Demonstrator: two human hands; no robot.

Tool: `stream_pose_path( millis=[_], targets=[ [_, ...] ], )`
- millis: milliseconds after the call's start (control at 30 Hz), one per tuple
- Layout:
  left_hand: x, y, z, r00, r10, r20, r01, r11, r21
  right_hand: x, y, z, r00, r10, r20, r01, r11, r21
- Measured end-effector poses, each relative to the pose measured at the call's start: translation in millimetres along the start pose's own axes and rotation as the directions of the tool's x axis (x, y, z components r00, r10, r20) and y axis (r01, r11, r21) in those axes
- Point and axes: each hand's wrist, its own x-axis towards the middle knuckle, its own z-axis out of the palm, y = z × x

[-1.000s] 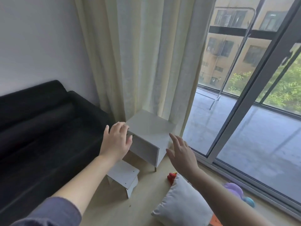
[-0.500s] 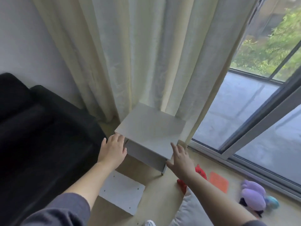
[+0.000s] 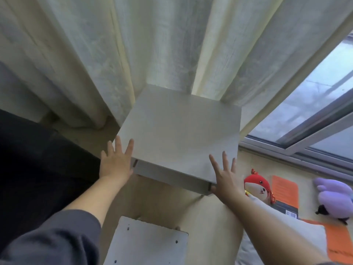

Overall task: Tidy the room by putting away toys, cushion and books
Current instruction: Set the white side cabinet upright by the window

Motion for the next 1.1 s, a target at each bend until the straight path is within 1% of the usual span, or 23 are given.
stream_pose_path(
  millis=[100,267,333,433,533,767,833,900,933,1100],
  targets=[
    [29.7,-11.3,28.8,1.000,0.030,-0.002,-0.030,1.000,0.011,17.3,-7.5,20.9,1.000,0.021,-0.024,-0.021,0.999,-0.028],
    [67.2,-14.2,48.7,0.995,0.064,-0.074,-0.062,0.998,0.027,32.2,-16.1,37.4,0.995,0.080,-0.067,-0.086,0.993,-0.083],
    [73.2,-14.5,51.0,0.993,0.085,-0.086,-0.076,0.992,0.097,32.5,-18.1,39.7,0.994,0.082,-0.073,-0.089,0.991,-0.102],
    [67.0,-14.4,54.9,0.983,0.147,-0.114,-0.116,0.964,0.239,28.5,-19.9,41.1,0.994,0.092,-0.065,-0.098,0.991,-0.088],
    [53.3,-13.7,59.8,0.976,0.175,-0.130,-0.130,0.945,0.300,17.8,-20.5,43.8,0.994,0.097,-0.048,-0.101,0.992,-0.080],
    [4.8,-20.7,68.8,0.978,0.202,-0.042,-0.178,0.928,0.327,-26.2,-22.8,58.3,0.996,0.086,0.027,-0.084,0.994,-0.075],
    [-4.2,-24.1,72.8,0.978,0.205,-0.038,-0.180,0.922,0.342,-35.2,-25.9,67.8,0.997,0.080,0.011,-0.079,0.995,-0.053],
    [-10.9,-25.7,74.3,0.977,0.210,-0.036,-0.184,0.917,0.355,-39.8,-28.2,75.9,0.993,0.081,-0.080,-0.083,0.996,-0.024],
    [-12.6,-26.1,74.8,0.977,0.209,-0.038,-0.182,0.917,0.356,-41.1,-28.3,77.7,0.991,0.089,-0.101,-0.091,0.996,-0.017],
    [-6.2,-26.1,68.6,0.978,0.204,-0.038,-0.176,0.914,0.365,-33.5,-25.0,75.1,0.997,0.075,-0.033,-0.076,0.996,-0.045]
  ],
)
